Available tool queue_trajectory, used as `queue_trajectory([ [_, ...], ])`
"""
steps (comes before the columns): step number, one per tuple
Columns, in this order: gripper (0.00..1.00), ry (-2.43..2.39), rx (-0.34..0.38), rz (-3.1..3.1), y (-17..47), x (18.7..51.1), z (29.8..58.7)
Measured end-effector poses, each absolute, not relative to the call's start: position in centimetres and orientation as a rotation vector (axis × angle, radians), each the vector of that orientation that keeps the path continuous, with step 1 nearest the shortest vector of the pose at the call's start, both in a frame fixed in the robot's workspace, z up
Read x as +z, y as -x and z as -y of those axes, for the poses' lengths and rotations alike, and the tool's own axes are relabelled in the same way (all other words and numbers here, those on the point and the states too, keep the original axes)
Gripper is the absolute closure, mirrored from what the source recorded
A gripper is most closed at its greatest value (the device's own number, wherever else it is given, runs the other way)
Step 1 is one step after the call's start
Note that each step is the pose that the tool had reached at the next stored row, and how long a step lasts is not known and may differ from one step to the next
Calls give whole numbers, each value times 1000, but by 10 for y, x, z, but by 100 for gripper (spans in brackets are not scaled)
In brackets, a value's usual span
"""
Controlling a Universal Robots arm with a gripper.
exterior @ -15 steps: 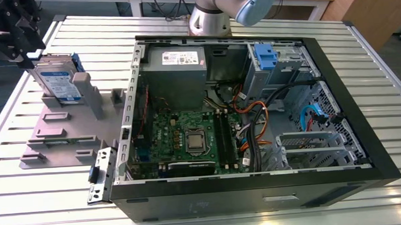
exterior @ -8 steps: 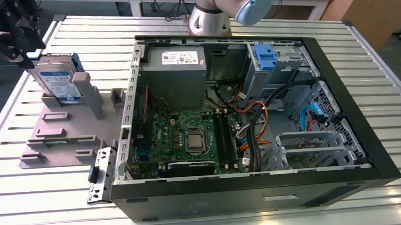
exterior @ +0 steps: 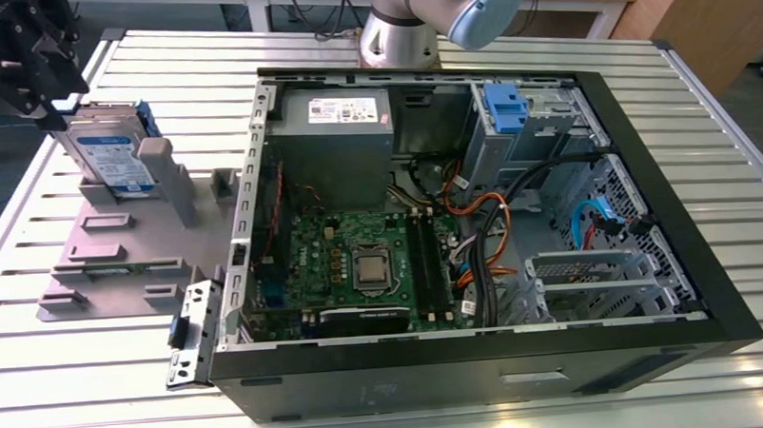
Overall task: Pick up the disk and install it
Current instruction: 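Pick up the disk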
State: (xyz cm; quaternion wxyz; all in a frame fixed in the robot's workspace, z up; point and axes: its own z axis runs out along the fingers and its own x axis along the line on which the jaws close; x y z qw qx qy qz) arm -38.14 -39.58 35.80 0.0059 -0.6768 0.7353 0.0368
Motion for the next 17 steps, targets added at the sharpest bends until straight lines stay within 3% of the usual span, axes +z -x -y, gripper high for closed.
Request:
queue_trajectory([
  [17, 41, 2109, 137, -2291, 381, 352, 396],
])
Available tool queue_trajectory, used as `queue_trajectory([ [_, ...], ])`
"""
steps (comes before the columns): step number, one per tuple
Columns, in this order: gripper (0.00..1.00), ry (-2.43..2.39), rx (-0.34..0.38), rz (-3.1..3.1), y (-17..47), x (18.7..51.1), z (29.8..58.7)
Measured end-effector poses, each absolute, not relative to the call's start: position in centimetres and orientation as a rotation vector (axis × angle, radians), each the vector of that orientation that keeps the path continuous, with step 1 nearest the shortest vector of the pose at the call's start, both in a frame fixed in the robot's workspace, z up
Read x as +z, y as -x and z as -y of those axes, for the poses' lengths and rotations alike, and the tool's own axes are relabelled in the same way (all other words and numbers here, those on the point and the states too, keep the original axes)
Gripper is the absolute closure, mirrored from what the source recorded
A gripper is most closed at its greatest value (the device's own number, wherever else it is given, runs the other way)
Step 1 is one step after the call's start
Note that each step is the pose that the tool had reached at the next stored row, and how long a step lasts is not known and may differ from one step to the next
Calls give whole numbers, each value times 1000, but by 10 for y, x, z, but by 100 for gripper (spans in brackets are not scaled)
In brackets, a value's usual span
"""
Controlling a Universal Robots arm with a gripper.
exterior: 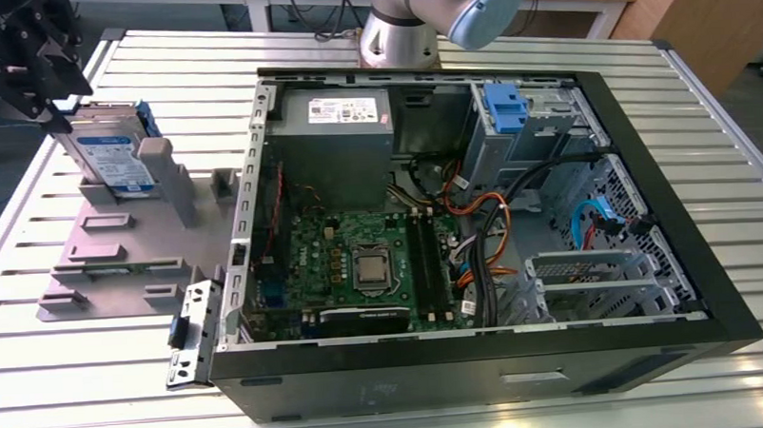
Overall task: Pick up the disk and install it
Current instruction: 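Pick up the disk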
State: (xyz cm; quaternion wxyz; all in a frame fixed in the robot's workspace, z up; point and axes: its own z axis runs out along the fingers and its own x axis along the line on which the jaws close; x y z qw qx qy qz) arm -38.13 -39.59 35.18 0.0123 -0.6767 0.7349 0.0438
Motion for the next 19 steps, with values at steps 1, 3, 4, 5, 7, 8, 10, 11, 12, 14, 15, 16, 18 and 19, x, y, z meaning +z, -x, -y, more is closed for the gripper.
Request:
queue_trajectory([
  [1, 41, 2109, 137, -2290, 381, 351, 396],
  [3, 41, 2109, 138, -2290, 382, 351, 396],
  [4, 41, 2109, 138, -2290, 382, 350, 396],
  [5, 41, 2109, 138, -2290, 382, 350, 396],
  [7, 41, 2109, 138, -2290, 382, 349, 396],
  [8, 41, 2109, 139, -2290, 382, 349, 396],
  [10, 41, 2109, 139, -2290, 383, 348, 396],
  [11, 41, 2109, 139, -2290, 383, 348, 396],
  [12, 41, 2109, 139, -2290, 384, 347, 396],
  [14, 41, 2109, 139, -2290, 385, 347, 396],
  [15, 41, 2109, 139, -2290, 385, 346, 396],
  [16, 41, 2109, 139, -2290, 386, 346, 396],
  [18, 41, 2109, 139, -2290, 387, 345, 396],
  [19, 41, 2109, 139, -2290, 387, 345, 396],
])
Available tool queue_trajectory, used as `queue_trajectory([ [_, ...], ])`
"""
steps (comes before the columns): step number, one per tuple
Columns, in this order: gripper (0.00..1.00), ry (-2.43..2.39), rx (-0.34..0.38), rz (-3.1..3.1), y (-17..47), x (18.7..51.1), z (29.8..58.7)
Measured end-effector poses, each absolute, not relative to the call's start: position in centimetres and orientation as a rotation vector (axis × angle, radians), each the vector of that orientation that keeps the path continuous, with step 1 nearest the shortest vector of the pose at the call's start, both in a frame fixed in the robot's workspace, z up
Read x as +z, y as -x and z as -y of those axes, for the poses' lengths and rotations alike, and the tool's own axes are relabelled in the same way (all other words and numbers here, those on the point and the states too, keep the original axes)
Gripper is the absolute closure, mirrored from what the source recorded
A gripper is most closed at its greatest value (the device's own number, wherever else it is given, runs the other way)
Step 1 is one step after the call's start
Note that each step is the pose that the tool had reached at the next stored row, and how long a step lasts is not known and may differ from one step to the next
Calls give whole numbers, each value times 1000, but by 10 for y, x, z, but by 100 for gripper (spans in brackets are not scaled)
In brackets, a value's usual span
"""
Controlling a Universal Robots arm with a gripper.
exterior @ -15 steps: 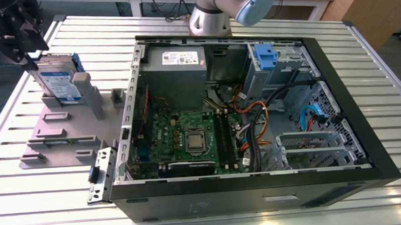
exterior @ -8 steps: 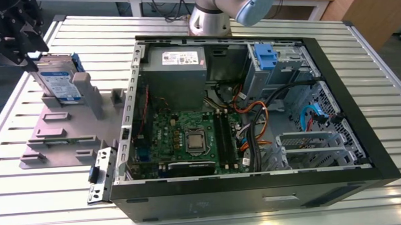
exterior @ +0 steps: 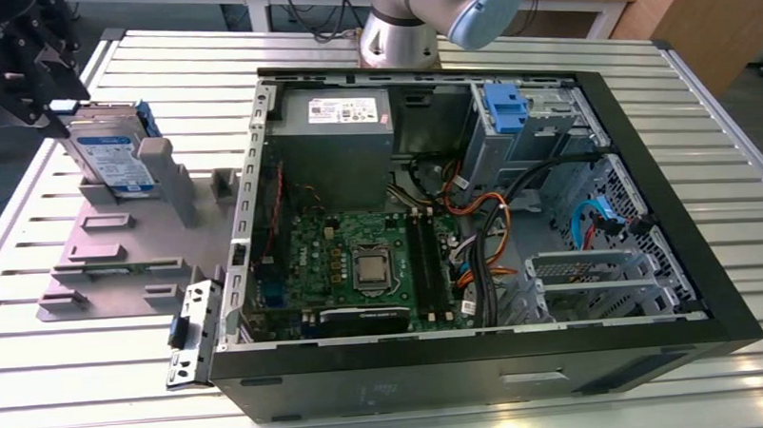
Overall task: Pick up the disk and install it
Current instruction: 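Pick up the disk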
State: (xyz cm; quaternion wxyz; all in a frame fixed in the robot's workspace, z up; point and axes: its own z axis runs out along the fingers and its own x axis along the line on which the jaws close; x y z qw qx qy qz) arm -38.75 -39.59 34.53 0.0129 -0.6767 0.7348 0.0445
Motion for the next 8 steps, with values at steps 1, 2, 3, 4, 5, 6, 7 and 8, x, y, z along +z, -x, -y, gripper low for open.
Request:
queue_trajectory([
  [1, 41, 2109, 139, -2290, 388, 345, 396],
  [2, 41, 2109, 139, -2290, 389, 345, 396],
  [3, 41, 2109, 139, -2290, 389, 345, 396],
  [4, 41, 2109, 139, -2290, 389, 344, 396],
  [5, 41, 2109, 139, -2290, 389, 344, 396],
  [6, 41, 2109, 139, -2290, 390, 344, 396],
  [7, 41, 2108, 139, -2290, 390, 344, 396],
  [8, 41, 2106, 139, -2291, 390, 343, 395],
])
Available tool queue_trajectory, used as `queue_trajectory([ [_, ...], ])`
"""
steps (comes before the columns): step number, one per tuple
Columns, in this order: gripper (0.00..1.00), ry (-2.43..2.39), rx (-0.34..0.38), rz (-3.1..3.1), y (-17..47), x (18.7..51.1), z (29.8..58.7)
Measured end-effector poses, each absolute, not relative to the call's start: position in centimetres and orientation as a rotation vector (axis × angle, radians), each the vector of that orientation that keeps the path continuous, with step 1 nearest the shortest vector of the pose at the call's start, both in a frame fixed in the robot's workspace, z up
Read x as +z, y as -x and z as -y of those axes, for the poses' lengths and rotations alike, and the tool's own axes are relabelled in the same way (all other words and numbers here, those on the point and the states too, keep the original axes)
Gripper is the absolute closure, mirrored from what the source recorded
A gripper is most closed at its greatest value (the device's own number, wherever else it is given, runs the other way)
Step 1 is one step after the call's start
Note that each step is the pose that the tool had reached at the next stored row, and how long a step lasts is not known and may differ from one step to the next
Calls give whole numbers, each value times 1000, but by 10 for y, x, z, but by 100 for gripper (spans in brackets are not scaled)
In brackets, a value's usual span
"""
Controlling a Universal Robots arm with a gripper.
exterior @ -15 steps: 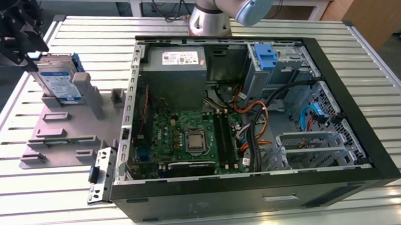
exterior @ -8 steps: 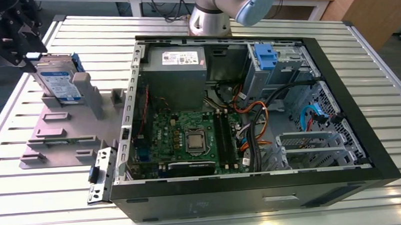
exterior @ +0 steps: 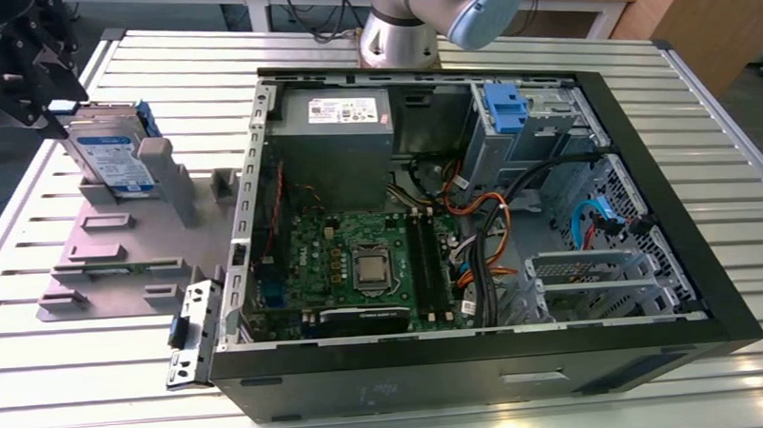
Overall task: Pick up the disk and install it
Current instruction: 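Pick up the disk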
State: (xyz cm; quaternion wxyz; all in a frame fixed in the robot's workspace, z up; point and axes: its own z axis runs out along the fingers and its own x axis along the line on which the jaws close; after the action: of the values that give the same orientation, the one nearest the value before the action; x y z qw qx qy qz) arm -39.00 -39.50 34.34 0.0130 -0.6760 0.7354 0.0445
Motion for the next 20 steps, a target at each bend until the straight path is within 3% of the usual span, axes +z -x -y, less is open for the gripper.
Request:
queue_trajectory([
  [20, 41, 2100, 141, -2295, 400, 339, 384],
])
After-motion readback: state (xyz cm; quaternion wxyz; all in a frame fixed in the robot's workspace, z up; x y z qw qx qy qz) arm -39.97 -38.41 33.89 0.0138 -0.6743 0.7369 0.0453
